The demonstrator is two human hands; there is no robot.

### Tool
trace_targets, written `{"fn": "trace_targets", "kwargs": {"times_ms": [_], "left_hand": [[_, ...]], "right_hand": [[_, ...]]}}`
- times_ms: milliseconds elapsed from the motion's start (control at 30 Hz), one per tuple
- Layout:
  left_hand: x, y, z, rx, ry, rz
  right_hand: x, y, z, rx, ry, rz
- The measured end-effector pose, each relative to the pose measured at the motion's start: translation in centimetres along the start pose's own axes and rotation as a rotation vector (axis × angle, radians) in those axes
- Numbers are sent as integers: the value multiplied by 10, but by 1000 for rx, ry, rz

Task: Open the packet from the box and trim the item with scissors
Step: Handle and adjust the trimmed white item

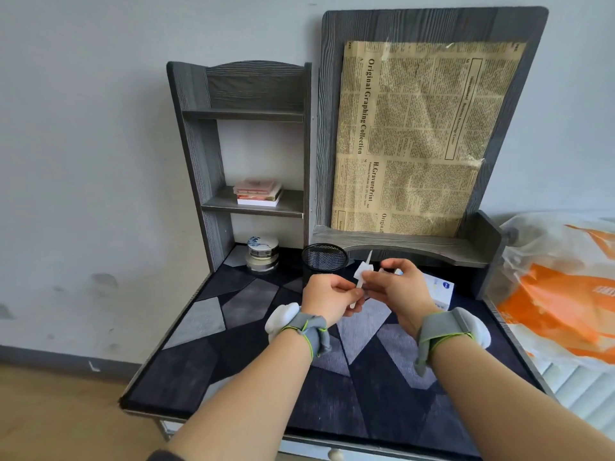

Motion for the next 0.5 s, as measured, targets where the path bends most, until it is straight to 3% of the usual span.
{"fn": "trace_targets", "kwargs": {"times_ms": [500], "left_hand": [[11, -6, -10, 32, 5, 97]], "right_hand": [[-6, 4, 1, 53, 6, -3]]}}
Point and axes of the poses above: each hand's wrist, its own x-axis away from the middle knuckle, its own y-axis out of the back of the hand, z = x × y, the point moved 3 cm from there along -x, towards the middle knuckle, and after that the axes turned 5 degrees about x, right-handed, at the moved point
